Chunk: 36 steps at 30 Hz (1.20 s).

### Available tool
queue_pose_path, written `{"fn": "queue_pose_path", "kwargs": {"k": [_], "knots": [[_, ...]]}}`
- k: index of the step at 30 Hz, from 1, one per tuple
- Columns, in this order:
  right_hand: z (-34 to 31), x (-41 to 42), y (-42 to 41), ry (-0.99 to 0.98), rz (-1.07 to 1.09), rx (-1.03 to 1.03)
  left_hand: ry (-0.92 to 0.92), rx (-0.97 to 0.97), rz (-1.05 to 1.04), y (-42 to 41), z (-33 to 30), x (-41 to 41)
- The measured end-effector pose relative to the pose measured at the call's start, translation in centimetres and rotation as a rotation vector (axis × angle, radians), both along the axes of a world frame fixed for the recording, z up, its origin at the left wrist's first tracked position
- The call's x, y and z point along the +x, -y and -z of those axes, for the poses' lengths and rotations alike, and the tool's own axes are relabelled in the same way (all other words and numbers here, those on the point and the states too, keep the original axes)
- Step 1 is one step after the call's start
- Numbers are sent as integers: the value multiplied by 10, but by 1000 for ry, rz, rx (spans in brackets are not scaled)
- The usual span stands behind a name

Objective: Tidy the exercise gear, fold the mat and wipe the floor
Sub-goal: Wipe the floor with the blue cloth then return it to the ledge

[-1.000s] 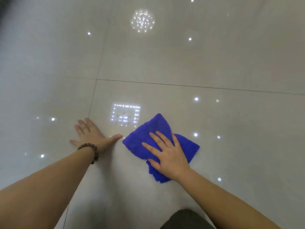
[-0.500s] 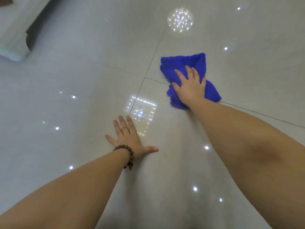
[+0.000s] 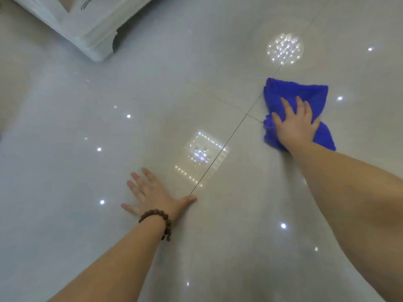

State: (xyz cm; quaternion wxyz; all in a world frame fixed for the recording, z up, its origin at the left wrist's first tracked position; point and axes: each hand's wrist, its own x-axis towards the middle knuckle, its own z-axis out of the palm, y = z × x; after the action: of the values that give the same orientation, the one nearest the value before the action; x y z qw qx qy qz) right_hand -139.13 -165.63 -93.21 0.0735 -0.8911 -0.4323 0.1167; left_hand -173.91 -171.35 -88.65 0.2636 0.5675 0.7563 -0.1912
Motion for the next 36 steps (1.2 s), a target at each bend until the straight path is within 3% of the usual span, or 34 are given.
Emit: {"fn": "queue_pose_path", "kwargs": {"k": [2,3,6,8,9,12,13,14,16,18,19,22,23,24,26,29,31,34,36], "knots": [[-5,-51,-29,-33,99,-10,43,-106,-57,-2,6,-17],[-6,-90,-33,-23,-47,-2,51,-132,-45,-3,8,-19],[-1,-191,4,-46,-854,-10,52,-111,-43,0,13,-14],[1,-168,24,6,-1141,34,46,-104,-48,0,14,-14],[3,-140,23,45,-1069,60,47,-111,-50,-1,13,-15],[1,-93,33,17,-229,36,70,-138,-53,-3,8,-14],[-1,-111,46,5,-59,8,71,-142,-54,-3,7,-14],[-2,-140,63,31,-96,17,69,-145,-52,-3,6,-14],[-1,-194,116,15,-557,62,64,-133,-47,-3,6,-13],[3,-174,147,34,-872,97,52,-116,-45,-1,8,-13],[9,-149,148,42,-810,108,51,-117,-46,-1,8,-14],[0,-111,153,-1,5,27,72,-111,-46,1,6,-14],[-1,-126,160,-14,122,9,68,-104,-40,2,6,-14],[-1,-151,172,7,84,14,62,-100,-35,2,7,-14],[-4,-201,201,31,-234,38,57,-90,-32,2,8,-13],[-1,-214,228,56,-567,21,37,-54,-39,2,10,-12],[1,-193,234,66,-459,12,33,-74,-24,2,8,-13],[-8,-159,251,91,-102,-17,22,-100,4,2,-1,-16],[-20,-142,257,79,-81,-79,16,-93,53,-1,-13,-20]]}}
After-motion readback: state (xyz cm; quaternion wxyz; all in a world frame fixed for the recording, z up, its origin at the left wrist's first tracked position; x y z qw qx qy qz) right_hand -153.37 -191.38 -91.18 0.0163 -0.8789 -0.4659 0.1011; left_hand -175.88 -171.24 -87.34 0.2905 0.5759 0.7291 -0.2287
